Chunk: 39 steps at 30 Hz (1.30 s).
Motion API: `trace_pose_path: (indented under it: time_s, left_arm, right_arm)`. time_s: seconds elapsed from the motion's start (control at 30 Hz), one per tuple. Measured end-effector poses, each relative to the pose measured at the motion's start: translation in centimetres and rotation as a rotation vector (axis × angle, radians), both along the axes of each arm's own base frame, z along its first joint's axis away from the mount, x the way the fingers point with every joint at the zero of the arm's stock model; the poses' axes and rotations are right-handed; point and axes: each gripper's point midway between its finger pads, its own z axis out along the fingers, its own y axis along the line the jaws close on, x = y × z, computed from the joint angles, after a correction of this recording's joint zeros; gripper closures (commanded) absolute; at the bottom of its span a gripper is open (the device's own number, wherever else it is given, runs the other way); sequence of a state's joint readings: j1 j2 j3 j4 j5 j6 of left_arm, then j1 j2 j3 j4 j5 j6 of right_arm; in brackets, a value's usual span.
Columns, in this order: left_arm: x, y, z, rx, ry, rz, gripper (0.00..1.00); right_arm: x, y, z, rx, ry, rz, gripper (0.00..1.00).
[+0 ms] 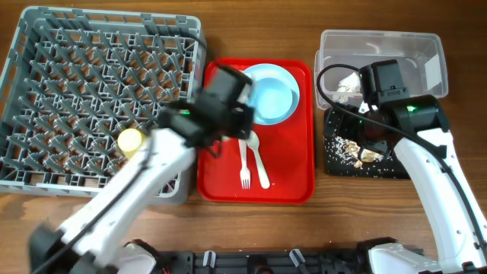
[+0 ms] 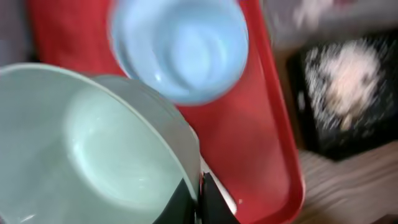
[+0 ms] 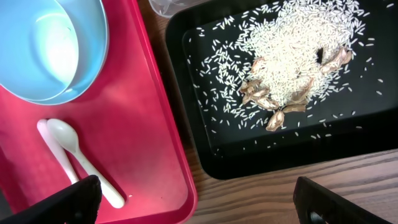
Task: Sort waste into correct bins and load items into the dishwasher rack
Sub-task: 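Place the green bowl upside down in the dish rack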
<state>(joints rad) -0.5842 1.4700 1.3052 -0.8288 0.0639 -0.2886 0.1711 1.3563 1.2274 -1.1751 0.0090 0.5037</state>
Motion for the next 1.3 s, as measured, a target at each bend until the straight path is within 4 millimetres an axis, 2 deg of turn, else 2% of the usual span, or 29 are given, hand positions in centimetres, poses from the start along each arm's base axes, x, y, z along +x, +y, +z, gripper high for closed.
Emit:
trace_pose_path:
  time_s: [0.07, 0.2, 0.27, 0.33, 0.37, 0.4, 0.5, 0.63, 0.77, 0.87, 0.9, 0.97, 1.0, 1.07, 1.1, 1.23, 1.27, 1.3]
  left_arm:
    - [2.0, 4.2, 3.2, -0.051, -0.079, 0.087, 0.96]
    - [5.5, 11.8, 5.1, -0.221, -0.11, 0.148, 0.96]
    - [6.4, 13.6, 5.9, -0.367, -0.124, 0.092, 0.96]
    - [7.1, 14.0, 6.1, -0.507, -0.117, 0.033, 0.96]
    - [7.5, 14.4, 5.8, -0.597, -0.096, 0.006, 0.96]
    - [8.2, 15.1, 4.7, -0.719, -0.049, -0.014, 0.96]
    - [8.8, 15.8, 3.2, -0.888, 0.022, -0.031, 0.96]
    - [9.9, 18.7, -0.3, -1.001, 0.096, 0.049, 0.96]
    - [9.8, 21.4, -0.8, -1.042, 0.099, 0.125, 0.92]
    - [9.1, 23.5, -2.2, -1.008, 0.161, 0.248, 0.45]
    - [8.7, 24.5, -3.3, -0.97, 0.194, 0.306, 0.4]
    - [7.9, 25.3, -4.2, -0.95, 0.249, 0.374, 0.36]
    - [7.3, 25.9, -4.6, -0.942, 0.278, 0.412, 0.29]
    - [6.7, 27.4, -4.9, -0.943, 0.29, 0.467, 0.23]
    - [6.4, 28.3, -5.1, -0.943, 0.291, 0.498, 0.0]
    - [5.5, 31.1, -4.5, -0.94, 0.247, 0.57, 0.0]
    - [5.4, 31.4, -3.7, -0.927, 0.221, 0.571, 0.0]
    - [5.1, 31.1, -1.6, -0.898, 0.163, 0.547, 0.0]
  right_arm:
    - [0.0, 0.0, 0.0, 0.0, 0.0, 0.0, 0.0]
    - [0.0, 0.0, 0.0, 0.0, 0.0, 0.0, 0.0]
    - [-0.1, 0.0, 0.0, -0.001, 0.004, 0.0, 0.01]
    - [-0.1, 0.0, 0.0, -0.001, 0.003, 0.0, 0.0]
    - [-0.1, 0.0, 0.0, -0.001, 0.004, 0.0, 0.0]
    - [-0.1, 0.0, 0.0, 0.0, 0.004, 0.0, 0.01]
    - [-0.1, 0.0, 0.0, -0.001, 0.005, 0.0, 0.0]
    - [-0.1, 0.0, 0.0, -0.001, 0.004, 0.0, 0.0]
    - [-0.2, 0.0, 0.0, -0.001, 0.007, 0.0, 0.0]
    - [-0.2, 0.0, -0.1, -0.001, 0.008, 0.0, 0.0]
    - [-0.2, 0.0, -0.1, -0.002, 0.008, 0.0, 0.0]
    - [-0.2, 0.0, -0.1, -0.001, 0.008, 0.0, 0.0]
    - [-0.2, 0.0, -0.1, -0.002, 0.01, 0.0, 0.0]
    - [-0.3, 0.0, -0.1, -0.003, 0.011, 0.003, 0.01]
    - [-0.3, 0.0, -0.1, -0.003, 0.011, 0.003, 0.0]
    - [-0.3, 0.0, -0.1, -0.004, 0.011, 0.008, 0.0]
    - [-0.3, 0.0, -0.1, -0.005, 0.01, 0.011, 0.0]
    - [-0.4, -0.1, -0.1, -0.006, 0.015, 0.014, 0.0]
